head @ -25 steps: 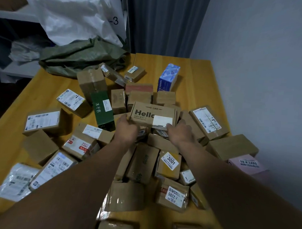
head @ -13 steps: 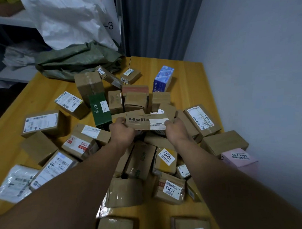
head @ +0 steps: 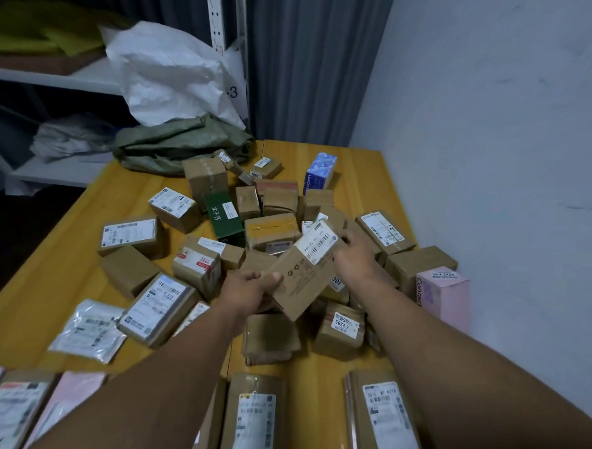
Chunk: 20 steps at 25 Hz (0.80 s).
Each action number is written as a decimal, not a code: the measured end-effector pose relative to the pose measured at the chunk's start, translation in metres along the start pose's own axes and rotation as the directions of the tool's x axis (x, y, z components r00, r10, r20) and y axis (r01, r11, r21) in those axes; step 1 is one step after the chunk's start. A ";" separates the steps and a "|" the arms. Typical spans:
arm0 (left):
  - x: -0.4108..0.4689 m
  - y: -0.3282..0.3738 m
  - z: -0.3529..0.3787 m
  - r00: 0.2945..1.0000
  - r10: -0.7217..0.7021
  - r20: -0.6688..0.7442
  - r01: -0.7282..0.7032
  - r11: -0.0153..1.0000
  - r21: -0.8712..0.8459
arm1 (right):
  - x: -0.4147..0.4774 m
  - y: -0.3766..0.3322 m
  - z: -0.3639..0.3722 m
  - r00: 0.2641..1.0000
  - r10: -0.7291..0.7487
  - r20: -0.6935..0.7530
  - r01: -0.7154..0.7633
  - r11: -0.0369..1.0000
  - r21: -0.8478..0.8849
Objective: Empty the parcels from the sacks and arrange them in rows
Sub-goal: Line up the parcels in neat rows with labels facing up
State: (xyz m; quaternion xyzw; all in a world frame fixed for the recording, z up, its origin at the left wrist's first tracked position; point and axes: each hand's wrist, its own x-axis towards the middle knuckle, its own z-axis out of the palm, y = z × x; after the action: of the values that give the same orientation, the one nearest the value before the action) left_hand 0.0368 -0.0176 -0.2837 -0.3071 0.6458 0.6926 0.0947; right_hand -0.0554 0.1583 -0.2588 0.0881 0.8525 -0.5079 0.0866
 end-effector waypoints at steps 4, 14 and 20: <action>-0.023 -0.041 -0.003 0.994 -0.107 0.018 0.108 0.976 -0.190 | -0.050 0.029 0.007 0.993 0.115 0.000 -0.114 0.987 -0.115; -0.070 -0.114 0.008 0.941 -0.320 0.113 0.284 0.925 0.254 | -0.158 0.127 0.013 0.833 0.481 0.273 -0.546 0.793 0.270; -0.057 -0.152 0.015 0.965 -0.263 -0.019 0.239 0.839 0.489 | -0.194 0.167 0.028 0.848 0.512 0.139 -0.530 0.831 0.171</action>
State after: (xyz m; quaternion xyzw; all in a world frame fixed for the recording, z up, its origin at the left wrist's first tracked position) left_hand 0.1576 0.0341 -0.3803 -0.3382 0.7508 0.4965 0.2745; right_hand 0.1737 0.2003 -0.3680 0.3030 0.7353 -0.5524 0.2496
